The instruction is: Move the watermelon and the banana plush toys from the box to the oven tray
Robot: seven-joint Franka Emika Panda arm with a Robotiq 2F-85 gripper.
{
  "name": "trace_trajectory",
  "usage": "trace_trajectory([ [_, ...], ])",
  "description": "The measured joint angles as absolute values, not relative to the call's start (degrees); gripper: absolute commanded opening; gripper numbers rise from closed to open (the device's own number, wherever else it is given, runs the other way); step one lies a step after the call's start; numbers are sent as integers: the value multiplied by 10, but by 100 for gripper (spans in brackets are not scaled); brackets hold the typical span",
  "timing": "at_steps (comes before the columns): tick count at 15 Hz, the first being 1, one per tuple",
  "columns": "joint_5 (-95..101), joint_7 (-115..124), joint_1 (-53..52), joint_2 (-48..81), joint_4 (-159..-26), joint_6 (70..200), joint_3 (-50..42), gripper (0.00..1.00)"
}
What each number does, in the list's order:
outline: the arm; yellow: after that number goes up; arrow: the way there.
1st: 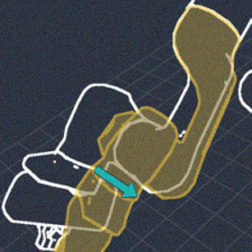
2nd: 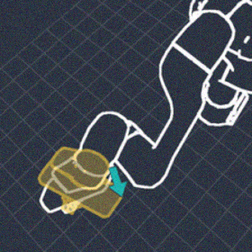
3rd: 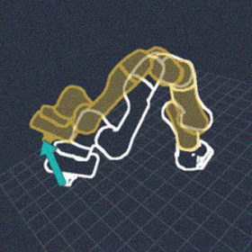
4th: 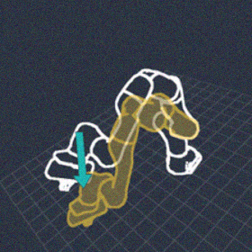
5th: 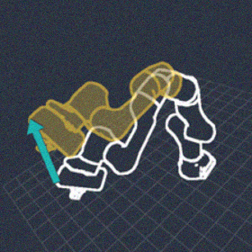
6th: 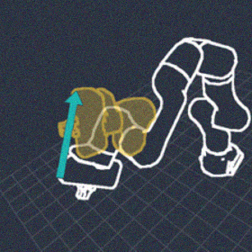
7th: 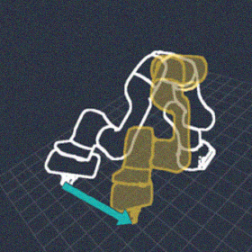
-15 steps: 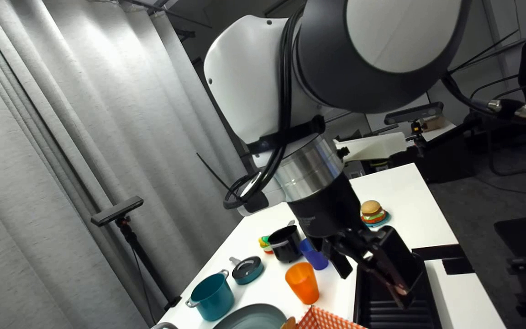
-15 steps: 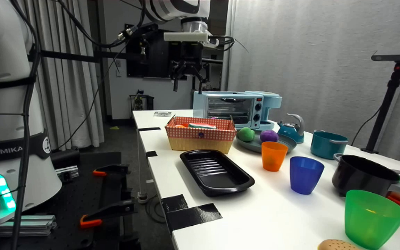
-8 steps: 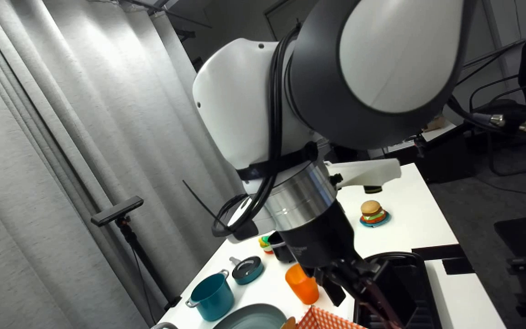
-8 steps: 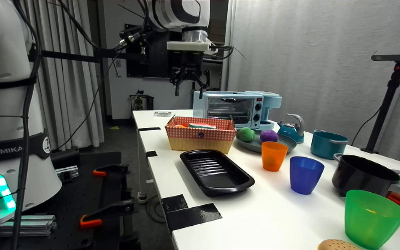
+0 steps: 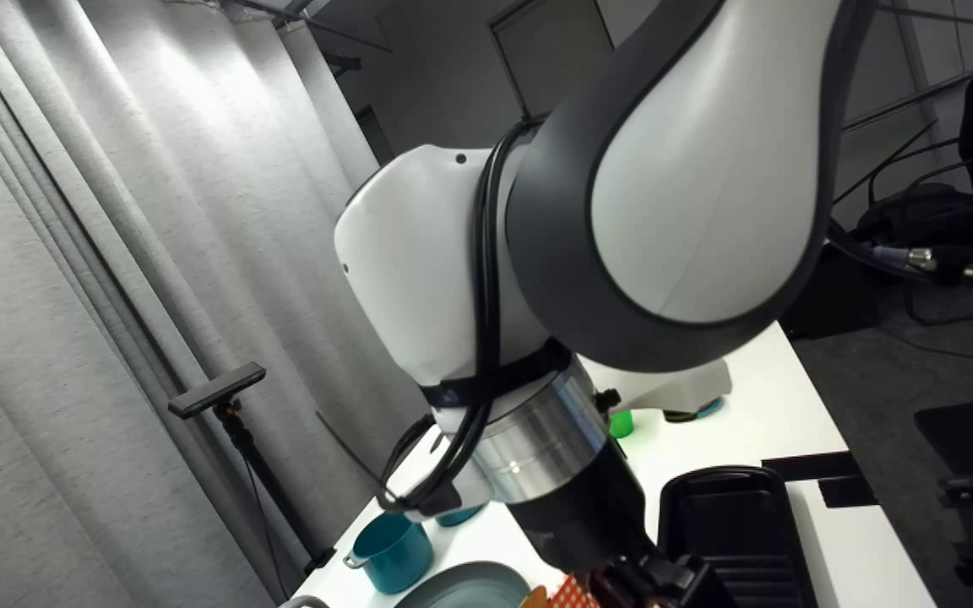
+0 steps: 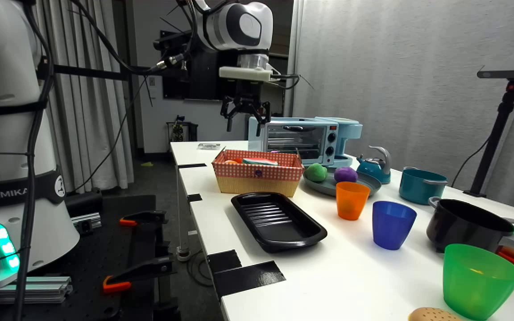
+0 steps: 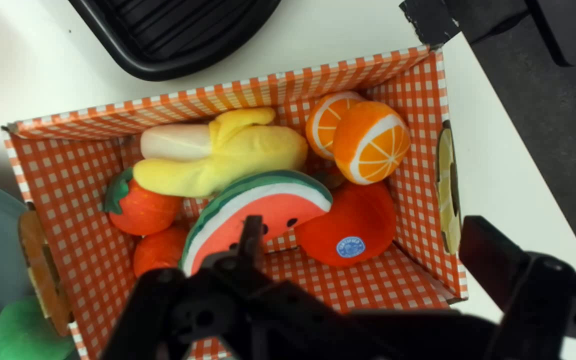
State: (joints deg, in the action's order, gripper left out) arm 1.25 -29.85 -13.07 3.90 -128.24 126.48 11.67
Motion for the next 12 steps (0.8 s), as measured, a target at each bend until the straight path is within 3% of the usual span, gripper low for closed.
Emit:
trace_trajectory([
  [12, -2, -259, -114, 107, -1260, 1305, 122, 100],
])
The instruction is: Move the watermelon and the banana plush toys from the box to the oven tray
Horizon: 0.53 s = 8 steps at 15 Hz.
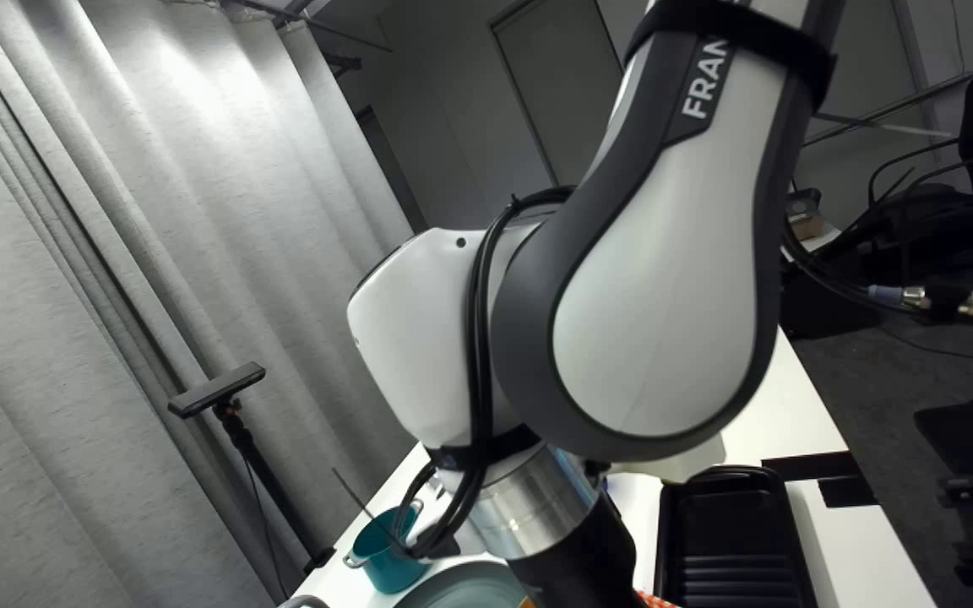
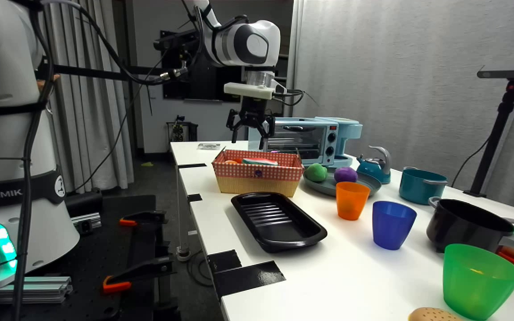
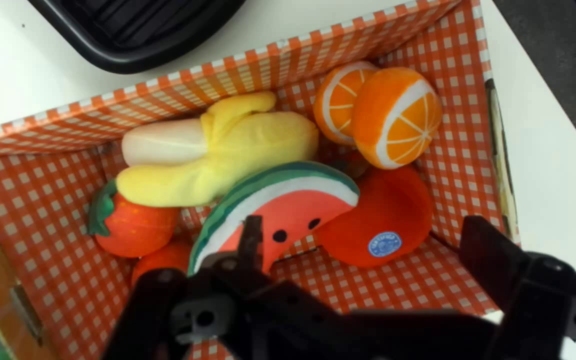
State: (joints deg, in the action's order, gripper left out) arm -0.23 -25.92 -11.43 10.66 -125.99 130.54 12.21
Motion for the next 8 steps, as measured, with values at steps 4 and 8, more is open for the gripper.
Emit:
trace_trajectory([
  [4, -2, -233, -110, 132, -1256, 1329, 122, 100],
  [8, 7, -206, -110, 161, -1245, 1352, 120, 100],
])
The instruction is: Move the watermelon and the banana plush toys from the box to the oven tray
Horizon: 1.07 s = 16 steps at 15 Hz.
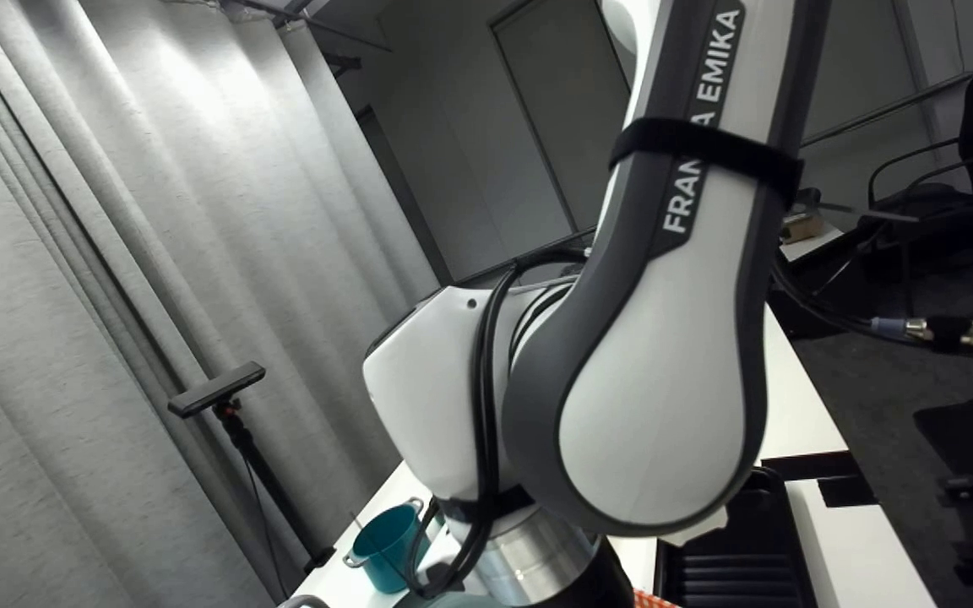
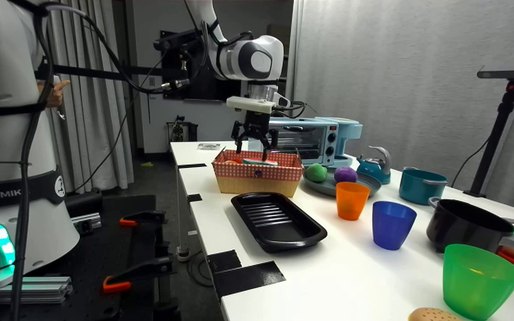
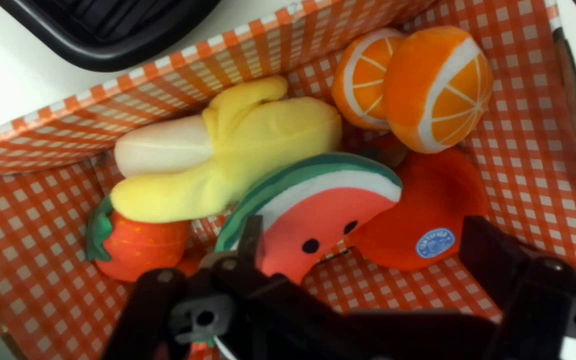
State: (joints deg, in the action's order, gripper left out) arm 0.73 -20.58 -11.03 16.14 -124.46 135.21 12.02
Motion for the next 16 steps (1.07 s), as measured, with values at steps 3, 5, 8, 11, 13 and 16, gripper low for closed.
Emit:
trace_trajectory([
  [3, 29, -189, -110, 181, -1226, 1359, 114, 100],
  [5, 44, -179, -110, 191, -1213, 1360, 109, 100],
  [8, 57, -164, -110, 206, -1199, 1360, 105, 100],
  [11, 64, -151, -110, 220, -1194, 1360, 102, 100],
  [13, 64, -145, -110, 228, -1193, 1360, 100, 72],
  [16, 65, -140, -110, 236, -1190, 1360, 99, 49],
])
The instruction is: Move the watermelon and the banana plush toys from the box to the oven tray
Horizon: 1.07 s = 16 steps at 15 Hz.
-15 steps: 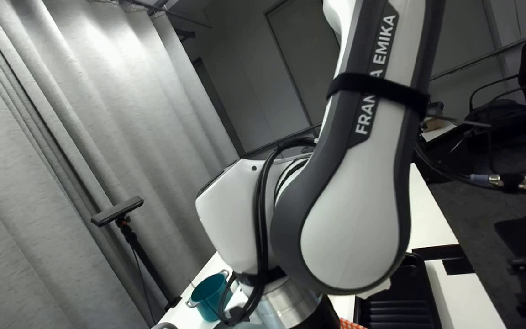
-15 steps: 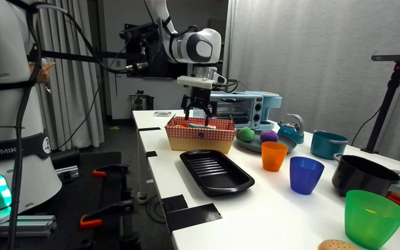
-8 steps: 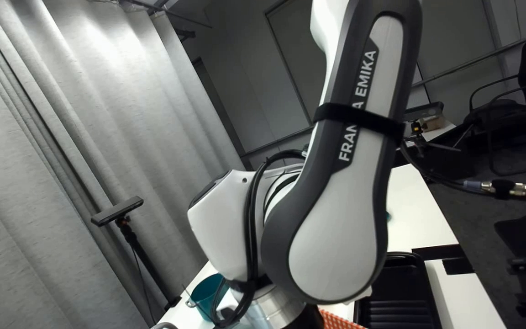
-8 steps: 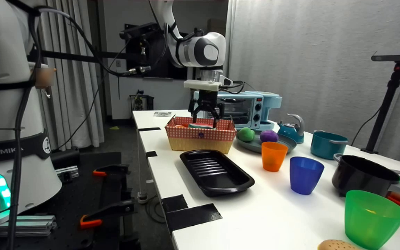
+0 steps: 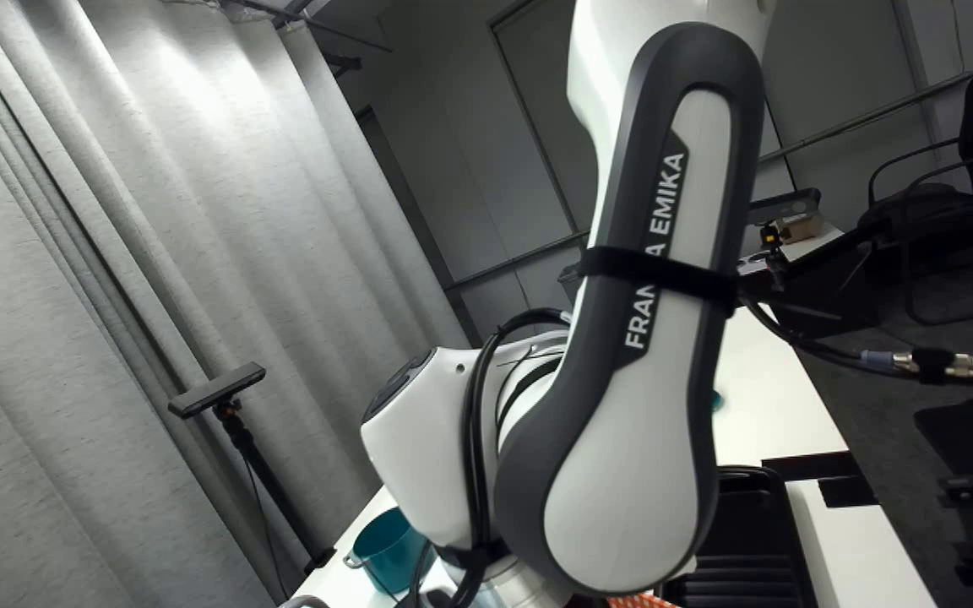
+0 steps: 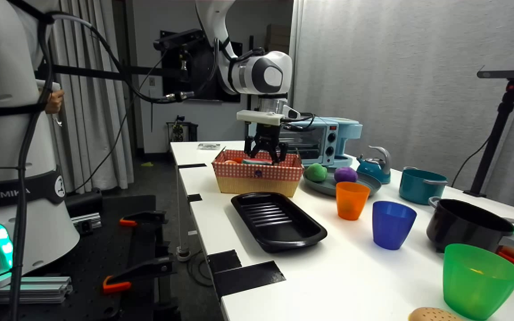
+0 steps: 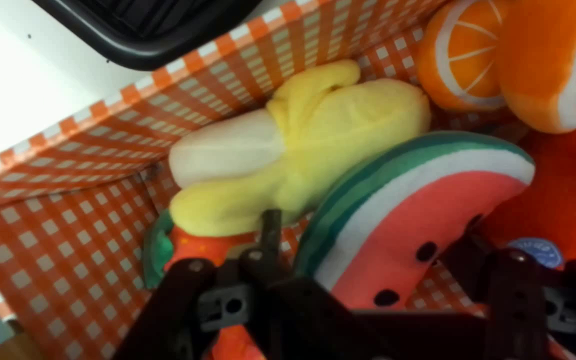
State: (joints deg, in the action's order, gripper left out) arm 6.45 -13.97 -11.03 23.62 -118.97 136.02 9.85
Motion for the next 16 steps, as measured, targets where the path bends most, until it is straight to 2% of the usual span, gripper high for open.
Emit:
trace_trajectory([
  [4, 66, -134, -111, 238, -1187, 1360, 98, 18],
  [7, 67, -131, -111, 236, -1186, 1360, 98, 2],
  [9, 67, -131, -112, 231, -1186, 1360, 98, 5],
  [11, 67, -131, -111, 222, -1187, 1359, 98, 1],
  [16, 67, -130, -107, 173, -1197, 1355, 96, 4],
])
